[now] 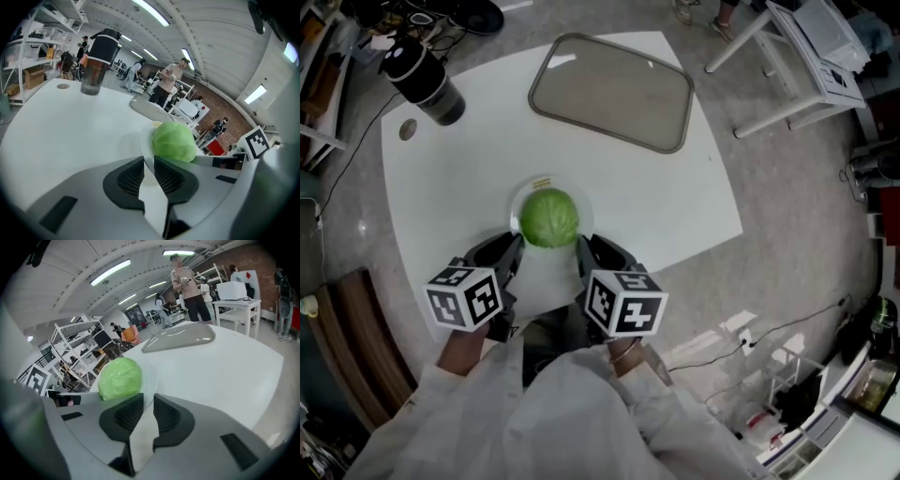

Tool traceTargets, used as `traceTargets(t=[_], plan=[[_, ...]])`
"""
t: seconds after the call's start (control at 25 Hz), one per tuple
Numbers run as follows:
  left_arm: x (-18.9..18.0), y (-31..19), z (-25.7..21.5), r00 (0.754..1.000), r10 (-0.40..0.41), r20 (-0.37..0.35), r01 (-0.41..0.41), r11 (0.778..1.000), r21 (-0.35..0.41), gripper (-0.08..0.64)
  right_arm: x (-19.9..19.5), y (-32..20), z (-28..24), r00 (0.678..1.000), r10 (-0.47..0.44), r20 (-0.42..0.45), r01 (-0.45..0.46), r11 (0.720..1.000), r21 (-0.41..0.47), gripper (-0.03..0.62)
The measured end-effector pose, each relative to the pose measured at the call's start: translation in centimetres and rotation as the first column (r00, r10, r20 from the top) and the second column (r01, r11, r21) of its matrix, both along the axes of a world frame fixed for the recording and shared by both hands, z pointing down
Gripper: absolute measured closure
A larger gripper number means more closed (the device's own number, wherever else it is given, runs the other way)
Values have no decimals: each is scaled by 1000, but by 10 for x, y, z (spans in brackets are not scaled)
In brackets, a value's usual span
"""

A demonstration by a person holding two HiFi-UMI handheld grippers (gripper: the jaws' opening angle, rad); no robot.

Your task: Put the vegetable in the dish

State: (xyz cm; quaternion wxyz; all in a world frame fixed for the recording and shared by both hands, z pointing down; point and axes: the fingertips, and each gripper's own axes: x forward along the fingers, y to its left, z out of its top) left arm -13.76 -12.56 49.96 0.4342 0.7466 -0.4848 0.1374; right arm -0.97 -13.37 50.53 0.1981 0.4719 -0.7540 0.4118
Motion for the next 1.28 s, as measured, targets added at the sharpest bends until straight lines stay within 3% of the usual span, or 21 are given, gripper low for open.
traceTargets(t=[0.36,0.64,0.92,1.28], plan=[[10,-19,-20,999,38,9,-38,998,51,492,10,-13,-18,999,33,-3,-33,998,59,517],[20,-31,-9,999,29,15,-28,999,-24,492,21,-28,-13,999,40,17,-40,999,-1,520],[35,-59,-8,1000,-1,25,2,999,-37,492,35,-58,-7,998,25,58,-23,999,-30,520],[62,-120,-10,999,-33,12,34,998,-56,492,63,-124,-14,999,2,43,0,999,-32,520]])
